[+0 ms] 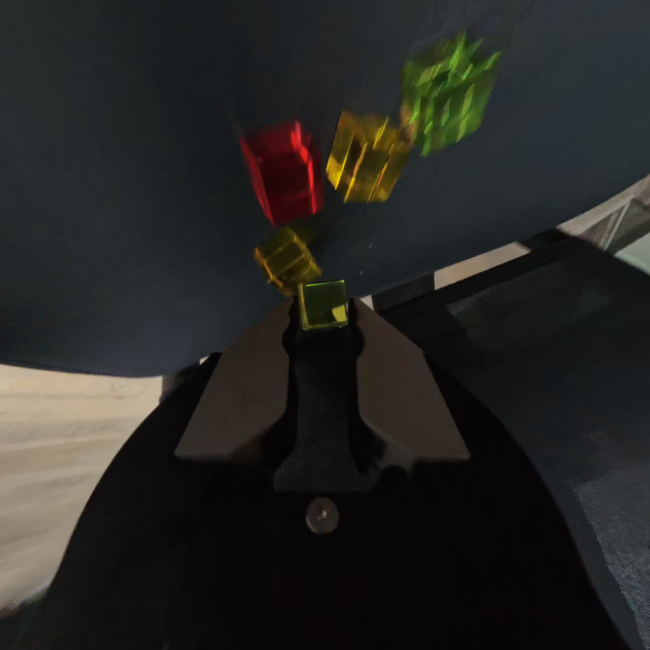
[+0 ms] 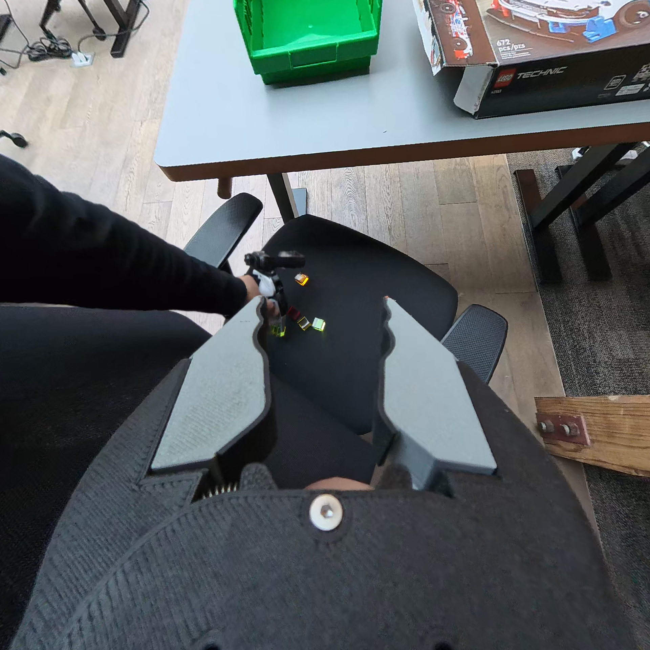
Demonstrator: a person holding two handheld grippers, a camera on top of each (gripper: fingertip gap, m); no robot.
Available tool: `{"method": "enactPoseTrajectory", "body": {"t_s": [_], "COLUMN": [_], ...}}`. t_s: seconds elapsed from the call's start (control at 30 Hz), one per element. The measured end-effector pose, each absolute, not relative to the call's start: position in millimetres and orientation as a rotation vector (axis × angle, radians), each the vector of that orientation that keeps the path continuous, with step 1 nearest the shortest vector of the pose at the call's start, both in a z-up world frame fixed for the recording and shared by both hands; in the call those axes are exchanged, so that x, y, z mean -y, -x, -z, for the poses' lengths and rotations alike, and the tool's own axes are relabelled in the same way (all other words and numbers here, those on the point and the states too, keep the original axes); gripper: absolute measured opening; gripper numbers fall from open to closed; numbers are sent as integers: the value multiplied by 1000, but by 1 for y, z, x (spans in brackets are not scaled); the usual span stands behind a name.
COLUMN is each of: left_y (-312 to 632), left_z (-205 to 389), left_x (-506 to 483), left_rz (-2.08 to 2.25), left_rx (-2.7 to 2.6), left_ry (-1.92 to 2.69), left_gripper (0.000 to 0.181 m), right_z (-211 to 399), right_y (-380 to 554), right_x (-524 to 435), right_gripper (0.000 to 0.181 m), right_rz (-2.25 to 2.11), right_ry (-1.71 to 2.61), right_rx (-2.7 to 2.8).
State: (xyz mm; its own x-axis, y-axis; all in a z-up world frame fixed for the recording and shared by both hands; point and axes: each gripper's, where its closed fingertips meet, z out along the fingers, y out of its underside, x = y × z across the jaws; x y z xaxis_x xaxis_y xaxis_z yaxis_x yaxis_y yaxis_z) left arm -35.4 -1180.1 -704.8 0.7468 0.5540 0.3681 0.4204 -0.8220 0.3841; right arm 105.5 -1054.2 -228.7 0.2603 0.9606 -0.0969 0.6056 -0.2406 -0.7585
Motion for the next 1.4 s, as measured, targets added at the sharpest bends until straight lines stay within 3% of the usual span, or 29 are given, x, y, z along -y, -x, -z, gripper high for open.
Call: {"method": "enactPoseTrajectory", "body": {"t_s": [0.23, 0.33, 0.6, 0.9, 1.13, 1.33, 1.4], "left_y": [84, 79, 23, 6, 18, 1, -2], "left_z": [682, 670, 606, 449, 327, 245, 233], "left_x": [1103, 1105, 1155, 1177, 1189, 1200, 1214], "left_rz": [-666, -683, -913, -823, -470, -112, 116], "left_rx": [-878, -864, -464, 202, 71, -271, -304], "left_ry": [-2921, -2886, -2798, -3035, -3398, -3910, -3968], "left_gripper": [28, 66, 49, 43, 42, 49, 37], "right_z": [232, 236, 235, 234, 213, 196, 190], "right_y": [-105, -105, -105, -89, -70, -62, -62], "right_x": [1057, 1059, 1055, 1085, 1131, 1149, 1157], "right_gripper": [61, 63, 62, 65, 82, 86, 88], "right_rz": [-702, -662, -544, -573, -748, -829, -831], "right_ry": [1924, 1919, 1864, 1731, 1533, 1465, 1413], "right_rx": [1447, 1474, 1502, 1662, 1750, 1688, 1689]}}
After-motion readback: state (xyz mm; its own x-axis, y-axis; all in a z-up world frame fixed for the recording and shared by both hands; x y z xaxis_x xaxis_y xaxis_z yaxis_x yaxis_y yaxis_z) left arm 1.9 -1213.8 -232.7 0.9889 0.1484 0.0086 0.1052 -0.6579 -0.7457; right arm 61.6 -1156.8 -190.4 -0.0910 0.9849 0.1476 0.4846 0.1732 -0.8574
